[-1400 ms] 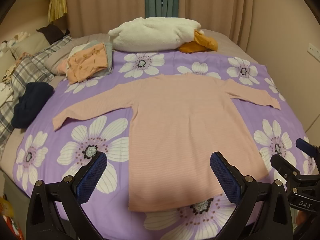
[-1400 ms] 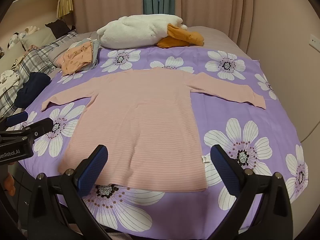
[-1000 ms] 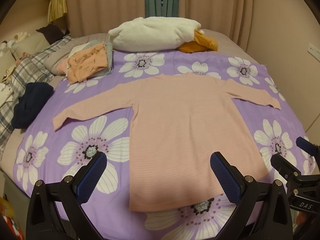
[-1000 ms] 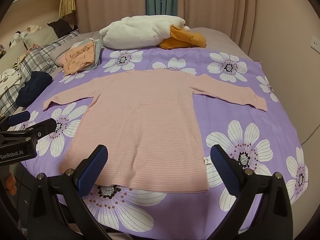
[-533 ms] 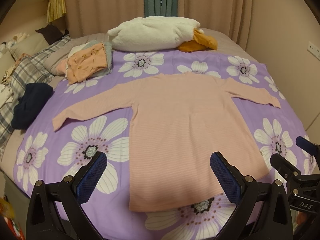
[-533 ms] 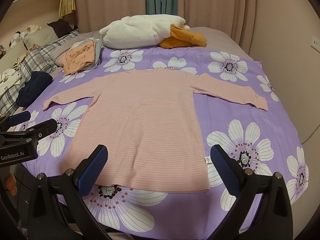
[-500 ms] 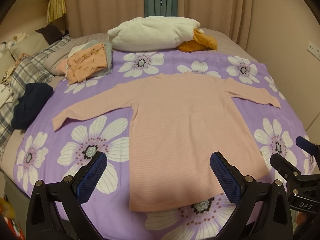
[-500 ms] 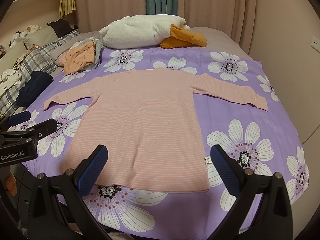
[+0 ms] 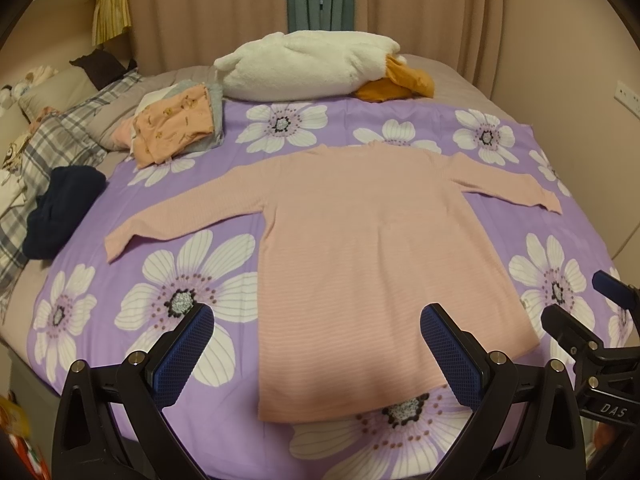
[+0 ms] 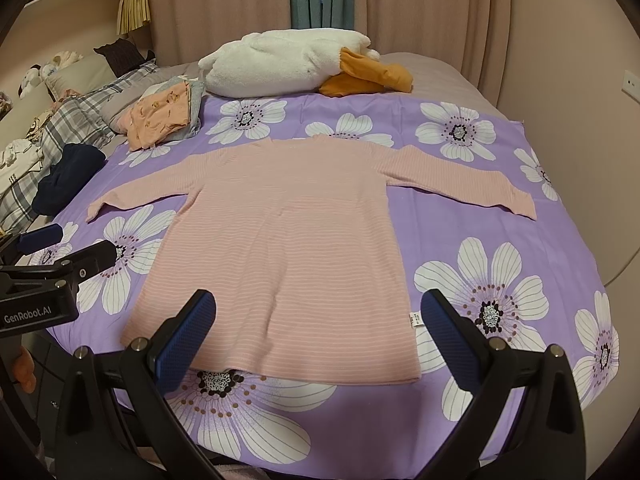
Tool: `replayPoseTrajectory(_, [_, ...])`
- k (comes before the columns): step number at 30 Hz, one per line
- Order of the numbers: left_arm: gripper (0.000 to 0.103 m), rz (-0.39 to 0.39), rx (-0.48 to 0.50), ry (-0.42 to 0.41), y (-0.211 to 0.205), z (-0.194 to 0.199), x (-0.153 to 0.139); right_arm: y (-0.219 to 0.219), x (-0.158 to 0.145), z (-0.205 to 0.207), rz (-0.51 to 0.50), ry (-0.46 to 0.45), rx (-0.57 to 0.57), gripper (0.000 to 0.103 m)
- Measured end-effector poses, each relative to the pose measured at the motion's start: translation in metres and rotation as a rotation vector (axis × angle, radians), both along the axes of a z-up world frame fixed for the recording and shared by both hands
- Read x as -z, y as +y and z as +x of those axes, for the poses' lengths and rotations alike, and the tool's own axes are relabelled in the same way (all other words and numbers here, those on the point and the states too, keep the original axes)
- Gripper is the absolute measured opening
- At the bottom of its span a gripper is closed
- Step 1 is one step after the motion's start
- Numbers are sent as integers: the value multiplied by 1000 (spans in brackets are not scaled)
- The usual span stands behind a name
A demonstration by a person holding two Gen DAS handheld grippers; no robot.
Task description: Fold small clothes
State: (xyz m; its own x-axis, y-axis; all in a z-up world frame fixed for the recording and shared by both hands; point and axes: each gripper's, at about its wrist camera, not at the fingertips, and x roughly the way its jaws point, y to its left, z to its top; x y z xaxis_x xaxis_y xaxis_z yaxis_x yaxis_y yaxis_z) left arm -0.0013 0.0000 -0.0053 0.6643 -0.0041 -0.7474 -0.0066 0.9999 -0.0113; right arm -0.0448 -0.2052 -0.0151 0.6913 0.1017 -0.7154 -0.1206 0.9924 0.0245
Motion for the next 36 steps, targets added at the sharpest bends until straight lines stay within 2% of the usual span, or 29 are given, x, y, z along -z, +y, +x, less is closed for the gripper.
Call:
replayPoseTrajectory(8, [102, -14, -3, 17, 0, 1, 0, 1, 2, -1, 0, -29, 4, 103])
replayPoseTrajectory(13, [102, -38, 1, 31, 1, 1, 8, 0, 9, 2, 32, 17, 2, 103])
replayPoseTrajectory(17, [102, -207, -5, 109, 5, 11, 25, -12, 22, 9, 151, 23, -40, 103])
replayPoseTrajectory(18, [102, -285, -12, 151, 7, 14, 29, -15, 29, 13, 168, 33, -44, 103])
replayPoseTrajectory(19, [102, -321, -9, 173, 9, 17, 35, -22, 39, 17, 222, 47, -40, 103])
replayPoseTrajectory(21, [102, -351, -10, 211, 11, 23, 48, -34, 54, 24, 332, 59, -20, 103])
replayPoseTrajectory(23, [102, -321, -13, 237, 12, 28, 60, -45, 64, 32, 447, 27, -6, 103])
replayPoseTrajectory(25, [102, -326, -22, 249, 15, 34, 71, -68, 76, 41, 575, 25, 49, 102])
replayPoseTrajectory(27, [102, -359, -13, 233, 17, 42, 77, -93, 85, 51, 652, 14, 111, 102])
replayPoseTrajectory(29, [102, -417, 7, 184, 17, 52, 77, -122, 93, 62, 674, 13, 208, 102])
replayPoseTrajectory(31, [102, -439, 10, 148, 17, 64, 77, -150, 100, 75, 652, 16, 298, 102])
replayPoseTrajectory(33, [102, -394, -6, 174, 18, 73, 81, -175, 103, 90, 636, 7, 369, 100])
replayPoseTrajectory(35, [102, -310, -38, 267, 23, 80, 93, -196, 106, 103, 640, -6, 413, 99])
replayPoseTrajectory(36, [102, -296, -44, 286, 24, 85, 95, -211, 107, 115, 654, -16, 440, 99])
